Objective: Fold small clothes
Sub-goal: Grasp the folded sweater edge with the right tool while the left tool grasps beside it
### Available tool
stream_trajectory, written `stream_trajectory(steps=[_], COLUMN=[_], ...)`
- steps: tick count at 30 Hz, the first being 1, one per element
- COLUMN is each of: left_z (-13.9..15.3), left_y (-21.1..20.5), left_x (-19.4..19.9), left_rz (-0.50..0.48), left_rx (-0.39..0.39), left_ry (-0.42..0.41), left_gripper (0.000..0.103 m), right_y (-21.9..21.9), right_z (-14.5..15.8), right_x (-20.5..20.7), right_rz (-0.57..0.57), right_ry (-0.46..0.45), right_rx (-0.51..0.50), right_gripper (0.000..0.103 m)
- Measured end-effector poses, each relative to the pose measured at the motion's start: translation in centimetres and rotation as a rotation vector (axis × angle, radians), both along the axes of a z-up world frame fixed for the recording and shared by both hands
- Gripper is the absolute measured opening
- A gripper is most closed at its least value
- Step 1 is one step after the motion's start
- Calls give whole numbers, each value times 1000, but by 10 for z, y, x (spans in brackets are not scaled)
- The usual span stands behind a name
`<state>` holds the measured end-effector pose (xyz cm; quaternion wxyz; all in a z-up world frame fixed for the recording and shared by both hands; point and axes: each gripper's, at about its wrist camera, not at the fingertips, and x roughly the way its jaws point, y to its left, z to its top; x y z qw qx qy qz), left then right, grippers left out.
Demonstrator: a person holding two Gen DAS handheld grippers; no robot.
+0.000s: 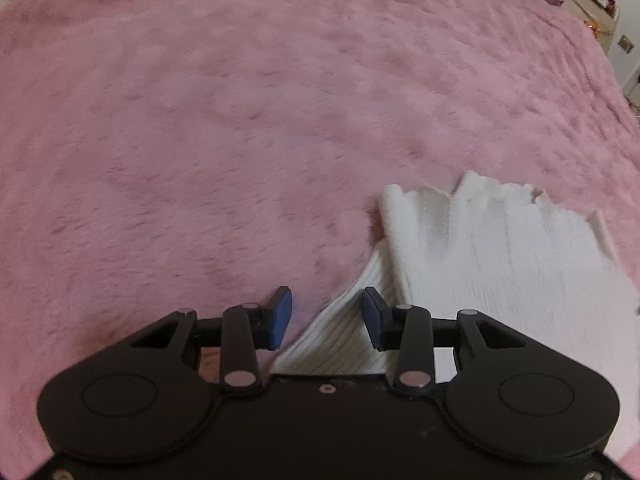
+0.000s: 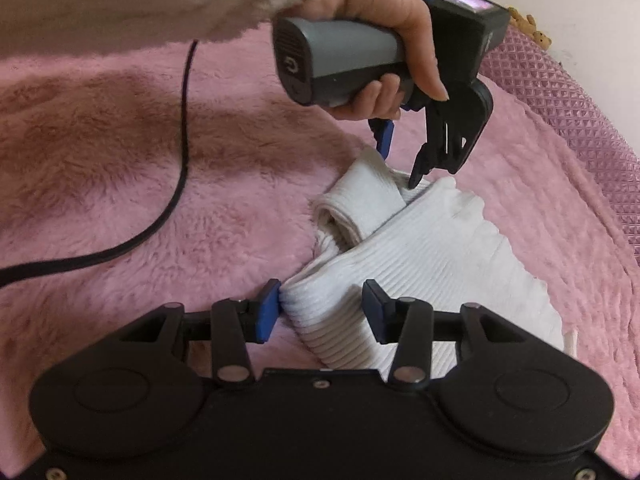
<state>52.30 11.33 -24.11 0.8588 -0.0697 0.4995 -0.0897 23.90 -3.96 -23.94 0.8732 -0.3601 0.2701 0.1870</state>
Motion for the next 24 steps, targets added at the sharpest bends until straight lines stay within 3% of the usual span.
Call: stream_trajectory(steps=[5, 10, 17, 21, 24], left_z=[-2, -5, -14, -20, -21], left_y=[5, 7, 43, 45, 42], left_x=[7, 13, 12, 16, 17], left_rz=[-33, -23, 34, 52, 30], left_rx=[-185, -167, -435, -500, -502], left_ry=[35, 42, 65, 87, 104], left_gripper=[38, 39, 39, 39, 40], right_y=[0, 0, 0, 1, 2], right_z=[-1, -1, -3, -4, -5], right_x=[4, 3, 8, 9, 9], right_rz=[-5, -1, -2, -2, 1], right_ry=[13, 13, 17, 15, 14], right_rx=[24, 27, 29, 24, 16], right_gripper=[40, 40, 40, 40, 40])
